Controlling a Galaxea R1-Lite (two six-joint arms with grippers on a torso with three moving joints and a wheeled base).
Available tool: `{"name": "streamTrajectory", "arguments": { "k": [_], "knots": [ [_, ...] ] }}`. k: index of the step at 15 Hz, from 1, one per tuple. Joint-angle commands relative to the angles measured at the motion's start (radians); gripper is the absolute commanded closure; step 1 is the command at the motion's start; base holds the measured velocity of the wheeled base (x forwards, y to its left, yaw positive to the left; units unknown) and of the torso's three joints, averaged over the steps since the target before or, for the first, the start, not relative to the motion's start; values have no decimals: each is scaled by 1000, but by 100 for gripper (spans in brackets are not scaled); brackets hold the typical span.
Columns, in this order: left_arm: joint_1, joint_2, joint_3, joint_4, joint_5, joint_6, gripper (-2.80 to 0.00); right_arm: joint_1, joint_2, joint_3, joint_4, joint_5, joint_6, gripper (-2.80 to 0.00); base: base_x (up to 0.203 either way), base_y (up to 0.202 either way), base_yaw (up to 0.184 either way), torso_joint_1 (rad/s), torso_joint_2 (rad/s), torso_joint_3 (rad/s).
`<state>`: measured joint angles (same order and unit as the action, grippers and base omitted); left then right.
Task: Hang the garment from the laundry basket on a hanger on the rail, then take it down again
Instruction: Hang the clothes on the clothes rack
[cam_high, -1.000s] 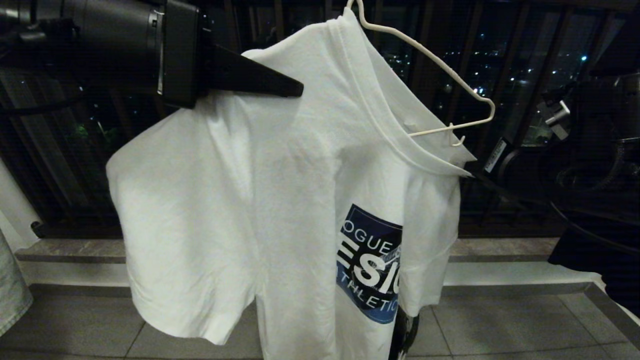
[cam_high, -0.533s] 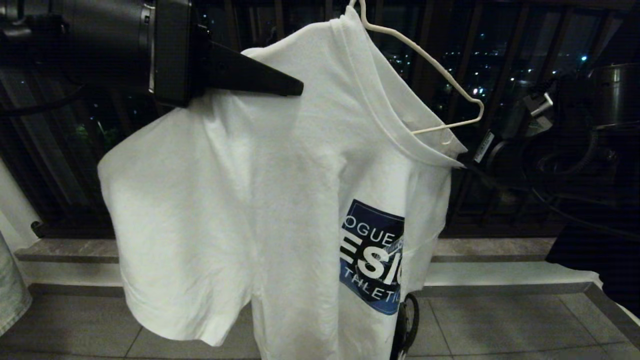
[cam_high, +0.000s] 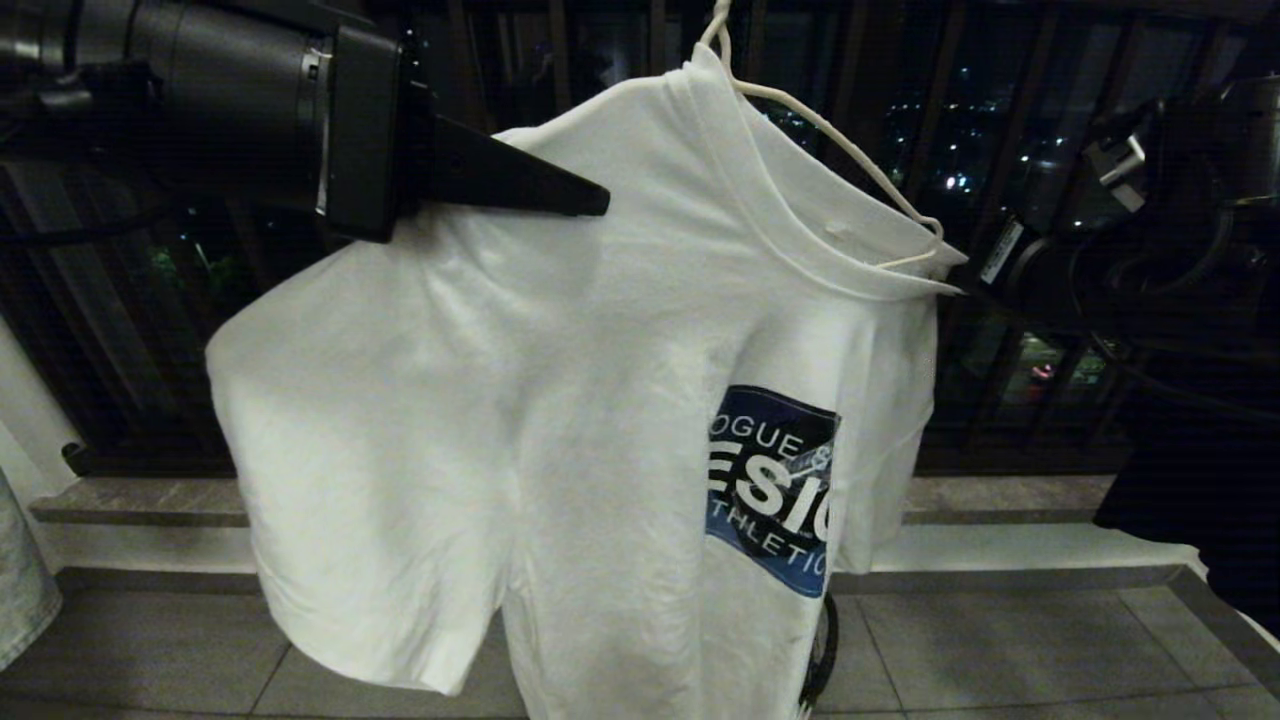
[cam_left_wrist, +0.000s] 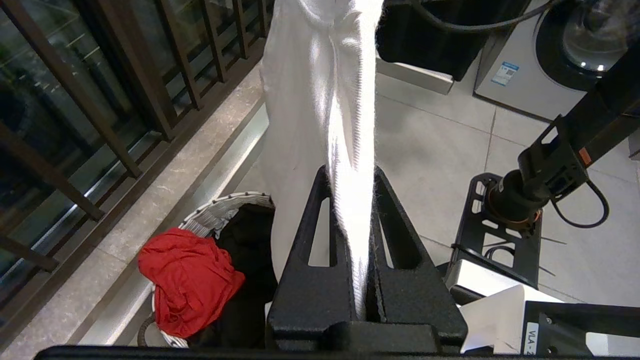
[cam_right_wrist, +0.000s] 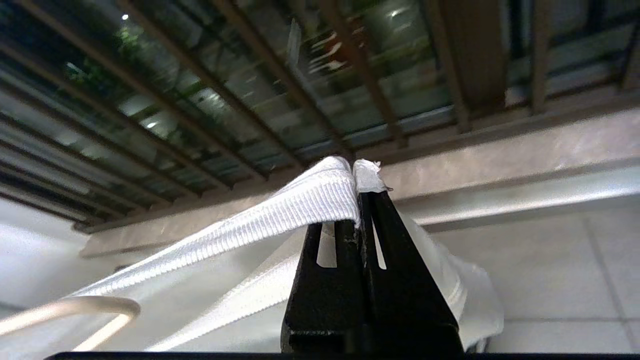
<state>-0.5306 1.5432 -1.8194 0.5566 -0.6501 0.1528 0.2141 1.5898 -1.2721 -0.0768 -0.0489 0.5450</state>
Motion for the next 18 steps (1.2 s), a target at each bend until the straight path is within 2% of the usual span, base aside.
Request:
{"name": "streamTrajectory", "arguments": {
  "k": [1,5,9,11,13,15,17,18],
  "knots": [
    [0,3,4,5,-3,-1,0,-12,1,-21,0,-2,0,0,0,0,0,0,0,0],
    [0,5,32,3,-3,4,0,-15,2,-99,12,-7,-48,0,0,0,0,0,0,0],
    [0,12,44,-4,-3,2,0,15,-36,-213,159,-9,-50,0,0,0,0,0,0,0],
    [0,12,116,-89,-3,-1,0,63,-51,-288,236,-36,-50,0,0,0,0,0,0,0],
    [0,13,204,-243,-2,-18,0,132,-53,-399,347,-91,-51,0,0,0,0,0,0,0],
    [0,14,246,-305,-2,-53,0,205,-41,-532,469,-141,-60,0,0,0,0,0,0,0],
    [0,4,304,-362,0,-55,0,291,-8,-677,597,-202,-82,0,0,0,0,0,0,0],
    [0,-4,344,-412,1,-58,0,349,2,-703,632,-245,-104,0,0,0,0,0,0,0]
  ]
}}
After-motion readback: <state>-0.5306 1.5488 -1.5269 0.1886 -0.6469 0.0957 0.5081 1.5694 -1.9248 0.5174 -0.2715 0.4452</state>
